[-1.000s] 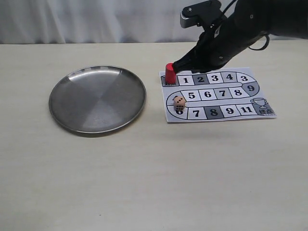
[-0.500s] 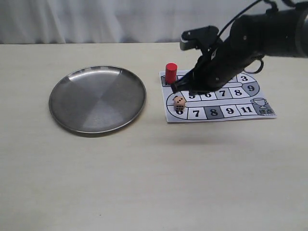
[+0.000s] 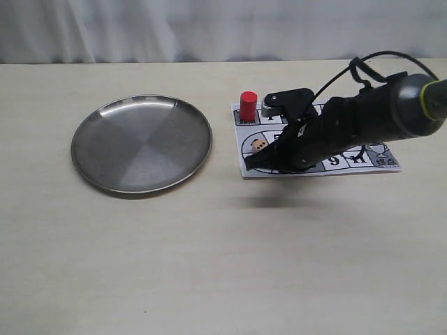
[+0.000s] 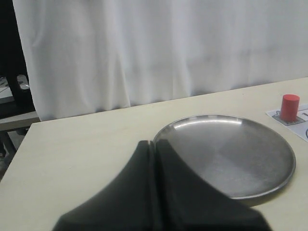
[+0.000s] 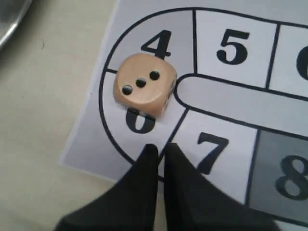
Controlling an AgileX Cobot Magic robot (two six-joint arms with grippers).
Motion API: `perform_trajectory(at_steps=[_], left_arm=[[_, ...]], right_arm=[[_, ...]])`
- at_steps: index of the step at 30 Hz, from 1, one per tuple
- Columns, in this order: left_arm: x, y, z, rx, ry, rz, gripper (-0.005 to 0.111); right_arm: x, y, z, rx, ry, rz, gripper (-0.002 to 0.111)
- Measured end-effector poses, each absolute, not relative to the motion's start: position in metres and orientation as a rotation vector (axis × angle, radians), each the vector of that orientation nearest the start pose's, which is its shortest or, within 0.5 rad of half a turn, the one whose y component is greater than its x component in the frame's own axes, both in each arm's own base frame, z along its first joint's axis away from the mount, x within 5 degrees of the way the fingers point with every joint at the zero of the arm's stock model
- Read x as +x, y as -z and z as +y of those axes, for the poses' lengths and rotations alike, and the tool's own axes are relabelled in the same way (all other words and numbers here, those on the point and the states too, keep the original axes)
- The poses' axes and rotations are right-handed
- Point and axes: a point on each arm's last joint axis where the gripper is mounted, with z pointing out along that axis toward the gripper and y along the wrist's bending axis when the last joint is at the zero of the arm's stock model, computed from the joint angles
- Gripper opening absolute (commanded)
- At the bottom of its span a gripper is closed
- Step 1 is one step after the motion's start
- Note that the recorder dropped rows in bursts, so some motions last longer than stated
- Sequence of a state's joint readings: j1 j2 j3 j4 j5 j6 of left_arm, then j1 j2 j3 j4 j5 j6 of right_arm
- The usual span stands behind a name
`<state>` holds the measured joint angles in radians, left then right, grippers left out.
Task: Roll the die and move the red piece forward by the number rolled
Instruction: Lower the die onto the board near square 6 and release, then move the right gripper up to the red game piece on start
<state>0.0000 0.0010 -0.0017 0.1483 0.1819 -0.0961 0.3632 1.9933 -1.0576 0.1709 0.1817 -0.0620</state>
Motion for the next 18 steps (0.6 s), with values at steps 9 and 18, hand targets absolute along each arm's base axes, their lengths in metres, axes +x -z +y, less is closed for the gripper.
perform_trajectory(at_steps=[9, 18], left_arm=[[0.056, -0.197, 0.002, 0.021, -0.060, 1.663, 0.000], [0.056, -0.197, 0.002, 0.021, -0.060, 1.663, 0.000]], right_arm=[[0.351, -0.100, 0.155, -0.425, -0.206, 2.568, 0.005], [0.351, -0.100, 0.154, -0.430, -0.204, 2.567, 0.005]])
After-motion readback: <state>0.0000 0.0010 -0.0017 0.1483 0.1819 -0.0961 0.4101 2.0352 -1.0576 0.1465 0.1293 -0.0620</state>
